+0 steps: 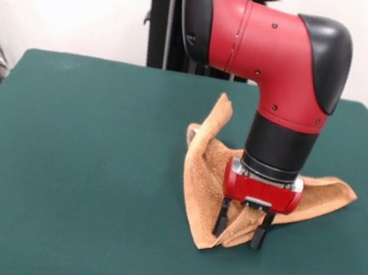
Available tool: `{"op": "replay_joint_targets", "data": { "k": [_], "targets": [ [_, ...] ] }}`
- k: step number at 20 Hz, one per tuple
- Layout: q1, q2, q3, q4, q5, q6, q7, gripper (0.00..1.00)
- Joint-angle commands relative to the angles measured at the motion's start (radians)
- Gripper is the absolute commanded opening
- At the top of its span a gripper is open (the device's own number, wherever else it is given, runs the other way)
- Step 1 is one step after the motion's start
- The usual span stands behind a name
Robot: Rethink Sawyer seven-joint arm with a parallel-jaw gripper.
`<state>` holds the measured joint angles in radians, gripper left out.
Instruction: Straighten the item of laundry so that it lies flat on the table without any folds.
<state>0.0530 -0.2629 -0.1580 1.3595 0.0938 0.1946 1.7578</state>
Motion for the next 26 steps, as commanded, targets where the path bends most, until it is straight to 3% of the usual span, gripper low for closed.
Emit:
{"op": "replay_joint_targets", "data": {
  "k": [1,8,13,23,26],
  "targets": [
    [0.026,0.070,0.103,0.010,-0.015,-0.027,0.132,1.00],
    [0.040,0.059,0.090,0.023,-0.005,-0.024,0.150,1.00],
    [0.034,-0.027,0.100,0.080,-0.002,0.054,0.140,1.00],
    [-0.034,-0.144,0.144,0.172,-0.020,0.127,0.080,1.00],
    [-0.060,-0.137,0.166,0.184,-0.036,0.096,0.068,1.00]
  ]
}}
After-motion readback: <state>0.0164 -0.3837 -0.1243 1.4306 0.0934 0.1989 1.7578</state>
